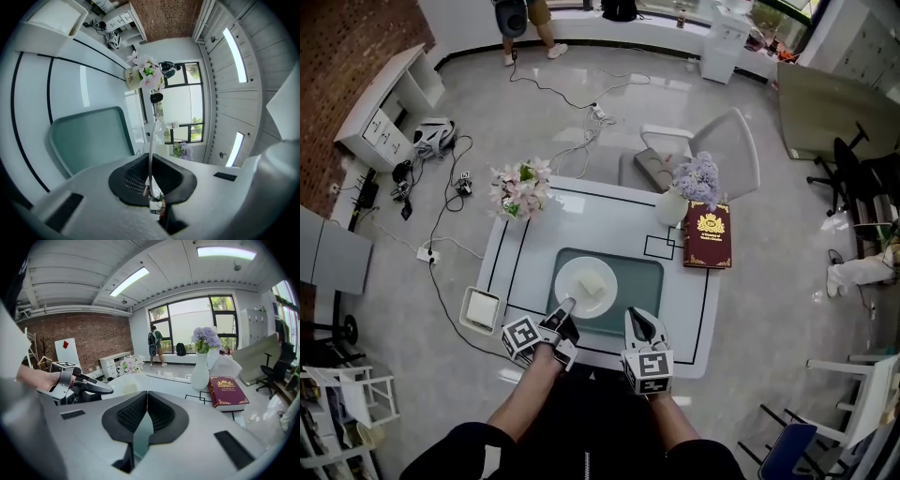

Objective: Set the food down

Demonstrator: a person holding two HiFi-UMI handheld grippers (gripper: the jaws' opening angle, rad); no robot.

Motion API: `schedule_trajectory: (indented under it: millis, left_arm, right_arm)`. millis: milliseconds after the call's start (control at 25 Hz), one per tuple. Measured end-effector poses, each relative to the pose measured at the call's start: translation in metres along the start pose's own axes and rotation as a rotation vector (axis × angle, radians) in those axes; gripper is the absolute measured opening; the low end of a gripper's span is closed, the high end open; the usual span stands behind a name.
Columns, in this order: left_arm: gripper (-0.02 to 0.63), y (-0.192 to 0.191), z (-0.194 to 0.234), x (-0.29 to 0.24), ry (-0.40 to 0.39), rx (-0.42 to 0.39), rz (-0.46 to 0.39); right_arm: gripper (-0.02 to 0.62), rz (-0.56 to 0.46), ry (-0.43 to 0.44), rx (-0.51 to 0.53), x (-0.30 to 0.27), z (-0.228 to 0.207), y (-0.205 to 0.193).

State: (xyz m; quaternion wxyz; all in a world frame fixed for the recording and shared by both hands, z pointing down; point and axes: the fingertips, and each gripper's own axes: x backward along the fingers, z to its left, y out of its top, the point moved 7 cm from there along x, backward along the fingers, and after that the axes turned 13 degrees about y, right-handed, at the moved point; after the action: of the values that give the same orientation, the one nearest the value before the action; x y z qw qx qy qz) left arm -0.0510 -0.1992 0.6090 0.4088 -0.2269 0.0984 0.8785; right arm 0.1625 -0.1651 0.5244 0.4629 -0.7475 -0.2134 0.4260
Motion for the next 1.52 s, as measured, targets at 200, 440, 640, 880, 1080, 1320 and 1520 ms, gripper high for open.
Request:
schedule_trajectory:
  millis: [200,440,640,880,1080,1320,1520]
  left_arm:
    - [0.017,-0.002,0.002,-0.016,0.011,-0.005,0.049]
    - [0.017,-0.003,0.007,-0.037,0.031,-0.018,0.108]
    - [0.015,-0.002,0.013,-0.052,0.049,-0.037,0.151]
    - [0.015,0.000,0.023,-0.063,0.067,-0.055,0.196]
    - [0.015,-0.001,0.033,-0.075,0.085,-0.075,0.237]
    - [0.015,-0.006,0.044,-0.086,0.125,-0.105,0.277]
    - [0.015,-0.012,0.052,-0.094,0.159,-0.126,0.295]
  right_arm:
    - [0.009,0.017,-0.025,-0.029,0.002,-0.001,-0.012]
    - [0.009,0.039,-0.085,-0.041,0.008,-0.003,-0.014]
    - [0.009,0.049,-0.105,-0.070,0.007,0.001,-0.021]
    - [0.009,0.072,-0.143,-0.086,0.007,0.003,-0.026]
    - [0.009,0.081,-0.186,-0.104,0.010,0.003,-0.030]
    - [0.009,0.097,-0.217,-0.125,0.015,0.004,-0.040]
    - [0.009,0.094,-0.238,-0.141,0.020,0.004,-0.043]
